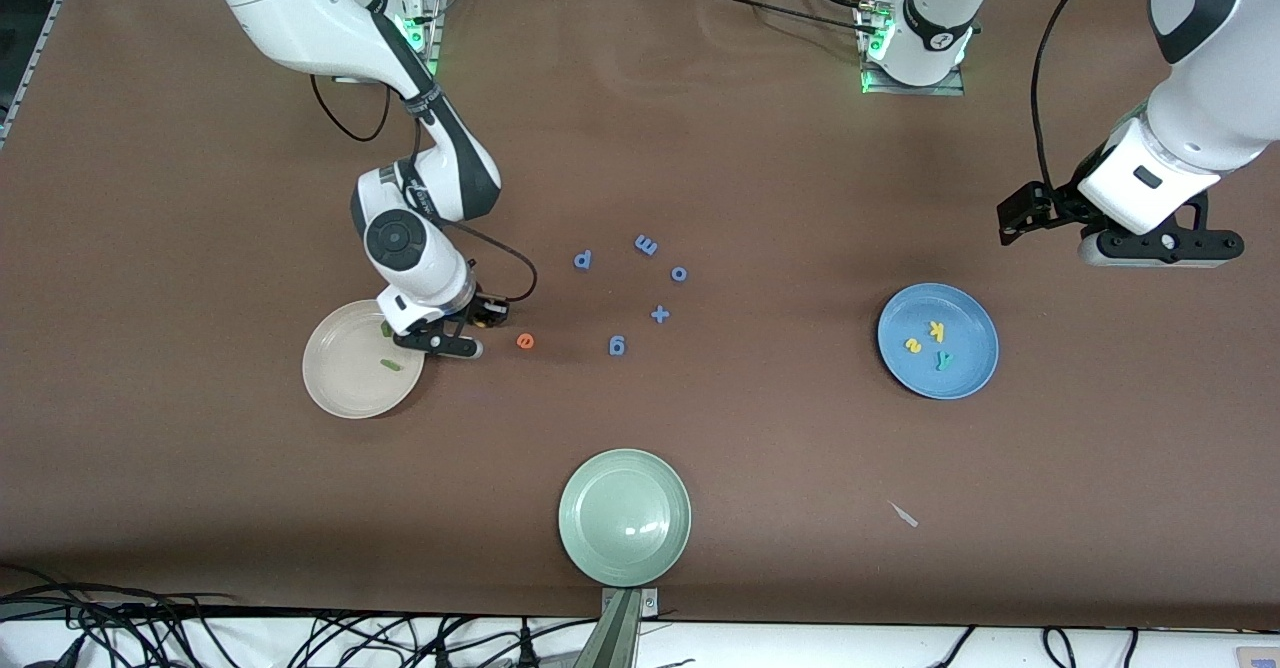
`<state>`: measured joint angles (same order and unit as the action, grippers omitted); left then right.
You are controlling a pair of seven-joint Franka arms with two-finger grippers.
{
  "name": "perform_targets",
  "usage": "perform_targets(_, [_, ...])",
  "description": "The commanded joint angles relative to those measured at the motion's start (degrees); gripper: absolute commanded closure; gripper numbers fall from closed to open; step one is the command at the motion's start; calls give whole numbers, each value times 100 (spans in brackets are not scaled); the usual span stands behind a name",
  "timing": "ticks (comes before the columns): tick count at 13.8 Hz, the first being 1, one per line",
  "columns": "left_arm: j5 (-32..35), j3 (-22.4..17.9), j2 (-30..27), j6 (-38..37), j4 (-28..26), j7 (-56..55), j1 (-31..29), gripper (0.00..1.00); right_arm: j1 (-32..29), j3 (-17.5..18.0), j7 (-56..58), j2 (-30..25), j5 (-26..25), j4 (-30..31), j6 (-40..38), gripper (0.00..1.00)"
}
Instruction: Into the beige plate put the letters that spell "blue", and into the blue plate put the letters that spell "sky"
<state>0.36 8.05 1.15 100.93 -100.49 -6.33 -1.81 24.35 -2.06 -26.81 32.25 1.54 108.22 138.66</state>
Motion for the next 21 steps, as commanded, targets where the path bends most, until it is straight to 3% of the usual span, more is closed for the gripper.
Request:
perform_targets(1, [167, -14, 78, -65, 170, 88, 58, 0, -27, -451, 1033, -158, -40, -405, -768, 81])
perform_targets(4, [167, -23, 78, -73, 170, 80, 49, 0, -35, -891, 1967, -158, -14, -363, -832, 79])
perform_targets(9, [167, -23, 78, -73, 170, 80, 49, 0, -158, -971, 2198, -430, 74, 234, -770, 76])
perform_targets(11, [167, -23, 78, -73, 170, 80, 49, 0, -167, -971, 2198, -422, 101, 261, -761, 52])
perform_targets(12, [167, -23, 78, -82, 170, 80, 49, 0, -176, -971, 2198, -430, 162, 253, -761, 33])
perform_targets(13, [167, -23, 78, -126, 170, 88, 49, 0, -167, -971, 2180, -422, 197, 226, -779, 26])
perform_targets(17, [167, -14, 78, -144, 179, 62, 58, 0, -115, -893, 1848, -396, 206, -19, -823, 24])
perform_targets(21, [158, -14, 78, -144, 179, 62, 58, 0, -45, -331, 846, -308, 197, -405, -823, 24])
